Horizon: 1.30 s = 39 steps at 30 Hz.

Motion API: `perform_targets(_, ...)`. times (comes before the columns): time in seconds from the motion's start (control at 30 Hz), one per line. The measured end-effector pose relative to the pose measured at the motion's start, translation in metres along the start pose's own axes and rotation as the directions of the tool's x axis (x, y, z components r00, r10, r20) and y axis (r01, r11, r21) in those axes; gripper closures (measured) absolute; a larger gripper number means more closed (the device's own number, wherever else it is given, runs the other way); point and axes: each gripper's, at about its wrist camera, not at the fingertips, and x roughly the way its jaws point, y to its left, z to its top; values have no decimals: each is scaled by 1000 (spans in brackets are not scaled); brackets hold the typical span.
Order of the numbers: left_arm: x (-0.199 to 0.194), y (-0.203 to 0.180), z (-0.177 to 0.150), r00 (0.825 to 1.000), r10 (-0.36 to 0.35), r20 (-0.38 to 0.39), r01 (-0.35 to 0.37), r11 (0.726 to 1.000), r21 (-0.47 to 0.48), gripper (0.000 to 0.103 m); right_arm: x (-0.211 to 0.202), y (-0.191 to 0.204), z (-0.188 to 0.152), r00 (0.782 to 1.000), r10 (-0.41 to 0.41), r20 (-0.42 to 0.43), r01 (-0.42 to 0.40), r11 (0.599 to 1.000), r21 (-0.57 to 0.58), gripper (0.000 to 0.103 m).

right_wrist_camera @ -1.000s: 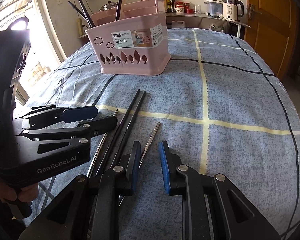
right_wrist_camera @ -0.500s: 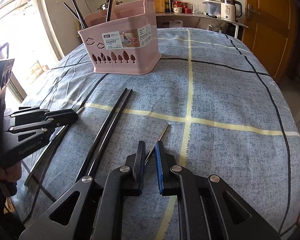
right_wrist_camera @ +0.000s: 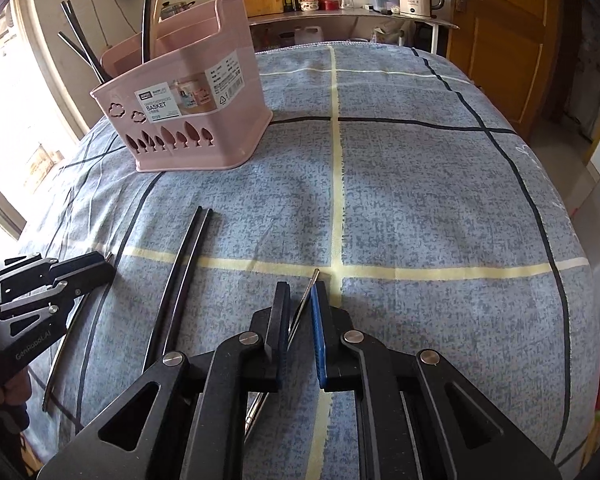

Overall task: Organize utensils
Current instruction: 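Grasp a thin metal chopstick with the left tool while the right tool grasps another, then lift both held metal chopsticks and carry them above the pink basket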

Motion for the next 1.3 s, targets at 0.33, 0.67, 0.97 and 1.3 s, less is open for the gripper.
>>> perform_targets(0.33,-4,-7,6,1000,-8,4,8,1000,17,99,-1,10,2,999,45,5,-44,998,-48,99)
perform_targets(0.67,-63,12,37,987,-35,158,40,999,-24,99,-47,12,21,985,100,141,-92,994,-65,99)
perform_targets(0.97,-116,25,55,956,-32,291,44,998,-37,99,-102,9,42,951,109,289,-90,993,-77,99)
perform_targets(1.3,-136,28,57,939,-44,341,61,997,-40,99,-132,4,47,923,102,371,-79,994,-77,99)
